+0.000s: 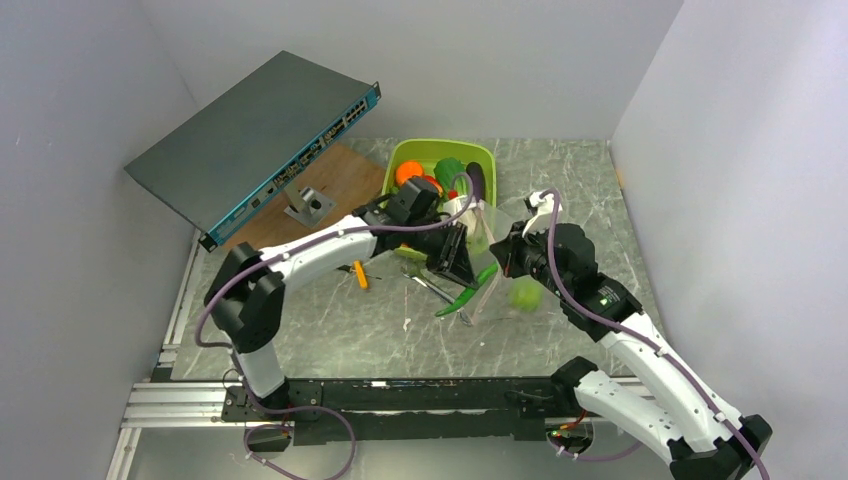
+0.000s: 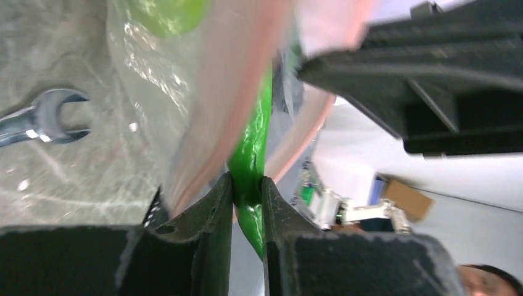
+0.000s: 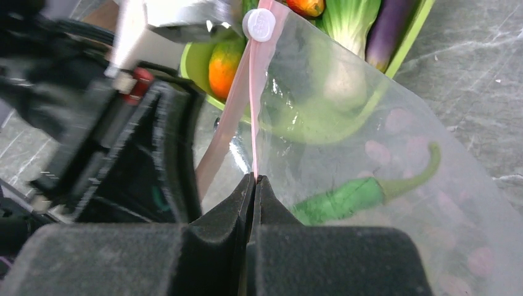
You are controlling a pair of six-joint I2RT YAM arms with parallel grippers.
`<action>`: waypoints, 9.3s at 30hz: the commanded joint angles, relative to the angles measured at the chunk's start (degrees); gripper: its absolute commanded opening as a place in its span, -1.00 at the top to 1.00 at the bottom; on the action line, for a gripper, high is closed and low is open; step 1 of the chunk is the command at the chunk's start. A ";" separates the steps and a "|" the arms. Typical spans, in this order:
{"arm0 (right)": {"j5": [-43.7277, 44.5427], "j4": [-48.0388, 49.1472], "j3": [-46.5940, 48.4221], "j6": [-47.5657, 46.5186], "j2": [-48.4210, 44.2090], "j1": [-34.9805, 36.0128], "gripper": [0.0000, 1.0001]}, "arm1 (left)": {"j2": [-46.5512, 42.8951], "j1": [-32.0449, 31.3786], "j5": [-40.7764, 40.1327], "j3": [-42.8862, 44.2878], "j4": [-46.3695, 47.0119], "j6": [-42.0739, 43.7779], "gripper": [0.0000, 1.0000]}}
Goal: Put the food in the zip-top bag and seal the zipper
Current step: Place the fake vegetable in the zipper food storage bag, then adjust the zipper food storage bag at the center of the board, then pick up the fake vegetable from the bin, then place the fake vegetable in the zipper food storage bag.
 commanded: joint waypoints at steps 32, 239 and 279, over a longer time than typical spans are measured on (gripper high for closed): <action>4.75 1.00 2.17 3.14 -0.41 0.70 1.00 | -16.48 -8.58 -38.90 -9.37 3.65 7.81 -0.05; 19.90 -23.23 18.70 0.34 8.64 0.15 1.00 | 2.57 -4.21 -7.35 7.04 16.54 -27.37 0.66; 19.97 -23.23 18.24 0.10 7.55 0.48 1.00 | 12.78 -7.37 -11.04 22.57 -3.34 -13.29 0.66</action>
